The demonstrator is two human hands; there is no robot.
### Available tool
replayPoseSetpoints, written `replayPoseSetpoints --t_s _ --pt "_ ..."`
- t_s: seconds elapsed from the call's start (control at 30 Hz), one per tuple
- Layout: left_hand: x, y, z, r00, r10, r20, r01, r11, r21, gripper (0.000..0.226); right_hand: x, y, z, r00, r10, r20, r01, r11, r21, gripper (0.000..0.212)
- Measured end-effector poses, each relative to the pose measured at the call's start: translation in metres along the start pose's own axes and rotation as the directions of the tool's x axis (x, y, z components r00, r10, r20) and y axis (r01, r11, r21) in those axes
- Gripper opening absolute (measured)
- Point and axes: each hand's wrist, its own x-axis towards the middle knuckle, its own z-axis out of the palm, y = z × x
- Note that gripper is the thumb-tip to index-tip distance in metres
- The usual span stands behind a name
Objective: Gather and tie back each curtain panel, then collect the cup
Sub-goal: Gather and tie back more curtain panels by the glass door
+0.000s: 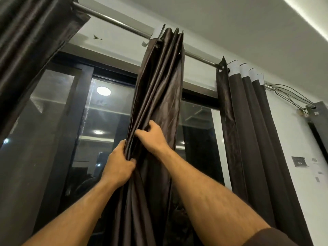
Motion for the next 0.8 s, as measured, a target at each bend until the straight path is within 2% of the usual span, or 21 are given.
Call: replayPoseSetpoints --t_s 0.03,0.1,0.13,0.17,0.2,0.27,0.3,0.33,0.43,0.53,0.57,0.8 --pt "0.0 0.0 -0.001 1.0 0.002 0.005 -0.002 1.0 0.016 0.053 -0.001 0.004 -0.005 0.991 -0.038 -0.125 0.03 0.997 -0.071 0.02" --pt "-0.003 0.004 -0.001 0.999 0.019 0.03 -0.019 0.999 0.028 0.054 0.001 0.011 -0.014 0.901 -0.172 -0.397 0.052 0.954 -0.296 0.032" --pt "-0.004 0.006 0.0 0.999 0.024 0.046 -0.025 0.999 0.025 0.055 0.003 0.013 -0.018 0.852 -0.203 -0.483 0.019 0.933 -0.36 0.05" --pt "-0.005 0.008 0.0 0.998 0.025 0.063 -0.026 0.999 0.02 0.055 0.007 0.015 -0.025 0.835 -0.15 -0.529 -0.047 0.939 -0.34 0.073" --pt "-0.006 0.011 -0.001 0.996 0.027 0.081 -0.029 0.999 0.014 0.055 0.011 0.016 -0.032 0.847 -0.016 -0.532 -0.132 0.962 -0.238 0.095" --pt "-0.008 0.016 -0.003 0.993 0.05 0.104 -0.051 0.999 0.006 0.059 0.019 0.016 -0.048 0.882 0.283 -0.376 -0.275 0.958 0.077 0.124" --pt "-0.008 0.019 -0.005 0.992 0.063 0.113 -0.064 0.998 0.0 0.059 0.022 0.015 -0.055 0.899 0.36 -0.249 -0.316 0.928 0.199 0.13" --pt "-0.009 0.022 -0.007 0.989 0.074 0.125 -0.074 0.997 -0.009 0.06 0.024 0.012 -0.059 0.917 0.376 -0.136 -0.338 0.91 0.241 0.131" --pt "-0.011 0.028 -0.014 0.985 0.084 0.151 -0.079 0.996 -0.038 0.066 0.028 -0.008 -0.045 0.963 0.265 0.039 -0.268 0.946 0.184 0.116" --pt "-0.011 0.03 -0.025 0.986 0.088 0.143 -0.082 0.995 -0.05 0.069 0.027 -0.041 -0.017 0.994 0.068 0.083 -0.074 0.994 0.075 0.071" --pt "-0.012 0.031 -0.03 0.986 0.089 0.138 -0.082 0.995 -0.058 0.071 0.026 -0.053 -0.008 0.995 0.017 0.094 -0.02 0.999 0.028 0.062" --pt "-0.014 0.026 -0.078 0.994 0.102 0.044 -0.098 0.991 -0.086 0.077 0.013 -0.107 0.056 0.972 -0.073 0.223 0.082 0.996 -0.032 0.043"
